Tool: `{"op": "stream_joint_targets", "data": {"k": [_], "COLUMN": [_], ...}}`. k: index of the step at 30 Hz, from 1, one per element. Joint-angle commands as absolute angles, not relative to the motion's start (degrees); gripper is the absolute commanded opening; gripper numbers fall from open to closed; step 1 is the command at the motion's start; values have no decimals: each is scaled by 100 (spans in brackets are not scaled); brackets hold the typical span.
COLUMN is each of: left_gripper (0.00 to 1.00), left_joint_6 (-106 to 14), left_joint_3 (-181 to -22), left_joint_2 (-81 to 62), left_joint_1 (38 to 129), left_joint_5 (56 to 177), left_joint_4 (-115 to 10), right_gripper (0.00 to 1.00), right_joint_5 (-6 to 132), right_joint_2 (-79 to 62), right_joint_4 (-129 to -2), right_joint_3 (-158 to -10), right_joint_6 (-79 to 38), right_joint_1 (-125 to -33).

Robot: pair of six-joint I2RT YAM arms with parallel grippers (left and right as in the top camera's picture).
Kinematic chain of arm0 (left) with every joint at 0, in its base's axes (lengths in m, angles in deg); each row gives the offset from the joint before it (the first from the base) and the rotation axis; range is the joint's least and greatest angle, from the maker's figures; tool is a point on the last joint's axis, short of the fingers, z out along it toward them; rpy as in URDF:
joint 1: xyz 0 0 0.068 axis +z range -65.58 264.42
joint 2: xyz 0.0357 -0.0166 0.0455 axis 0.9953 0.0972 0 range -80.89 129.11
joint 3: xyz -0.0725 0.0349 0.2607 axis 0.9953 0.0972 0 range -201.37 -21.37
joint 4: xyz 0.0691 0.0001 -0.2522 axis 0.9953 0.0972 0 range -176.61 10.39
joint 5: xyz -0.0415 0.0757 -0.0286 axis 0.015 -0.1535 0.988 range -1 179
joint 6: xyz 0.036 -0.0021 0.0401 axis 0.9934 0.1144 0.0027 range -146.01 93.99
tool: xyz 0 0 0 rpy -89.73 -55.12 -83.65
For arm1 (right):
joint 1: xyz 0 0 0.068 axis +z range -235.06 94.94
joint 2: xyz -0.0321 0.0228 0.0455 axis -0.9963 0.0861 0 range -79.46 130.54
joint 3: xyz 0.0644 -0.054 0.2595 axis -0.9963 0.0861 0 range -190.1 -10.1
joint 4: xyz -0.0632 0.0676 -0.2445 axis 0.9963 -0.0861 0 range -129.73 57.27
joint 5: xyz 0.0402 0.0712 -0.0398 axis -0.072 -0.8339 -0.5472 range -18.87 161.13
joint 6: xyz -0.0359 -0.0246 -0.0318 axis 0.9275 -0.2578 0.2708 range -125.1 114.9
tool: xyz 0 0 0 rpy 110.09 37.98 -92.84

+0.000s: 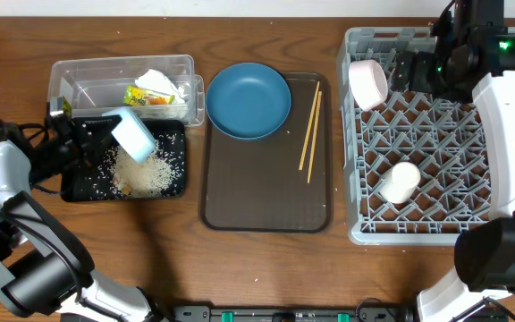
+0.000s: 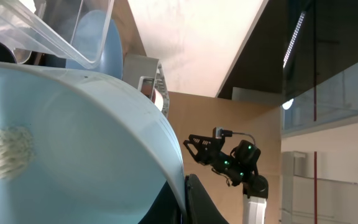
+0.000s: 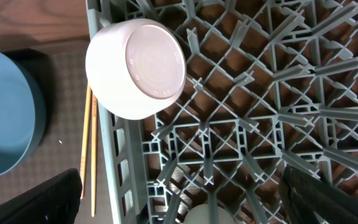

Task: Sort waste into correct bins and load items into the dishwasher rack
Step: 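Tilt the rice bowl to pour the rice onto the black tray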

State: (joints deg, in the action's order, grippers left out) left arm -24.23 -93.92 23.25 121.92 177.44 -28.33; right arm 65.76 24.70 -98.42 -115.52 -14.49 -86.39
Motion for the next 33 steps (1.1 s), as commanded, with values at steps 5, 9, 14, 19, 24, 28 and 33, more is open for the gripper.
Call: {"op": "stream_joint_targets", "data": {"k": [5,9,14,19,24,28,33], "left_gripper": [6,7,6,6,6,6,6], "left_joint_6": [-2593,-2597,-2637,-2755,-2936,-3415,-3456], "left_joint_3": [-9368,-9368,-9368,-9370,-9368,-9370,-9370], "left_joint_2": [2327,2327,2327,2329,2329,2325,2327], "left_joint_1": [12212,12212,12212,12214,12201,12196,12229], "left_joint_5": [17908,17908,17908,17908,17897,17904,17860], "left_joint_4": [-2816,-2813,-2816,-2993,-3157,-3032,-3417], "right_gripper": [99,99,99,99,99,99,99], "right_joint_5": [6618,6618,6620,6620,6620,6620,6620], "right_joint_2": [2372,2372,2372,2372,2372,2372,2372], "right_joint_4": [-9857,-9855,-9855,-9855,-9857,-9857,-9855], "right_joint_3": [-11616,-11616,-11616,-11616,-11616,-11616,-11616], "right_joint_6": [-1357,-1357,-1357,-1314,-1314,-1314,-1314], "right_joint_1": [-8654,-8654,-8654,-8654,-8654,-8654,-8654]}}
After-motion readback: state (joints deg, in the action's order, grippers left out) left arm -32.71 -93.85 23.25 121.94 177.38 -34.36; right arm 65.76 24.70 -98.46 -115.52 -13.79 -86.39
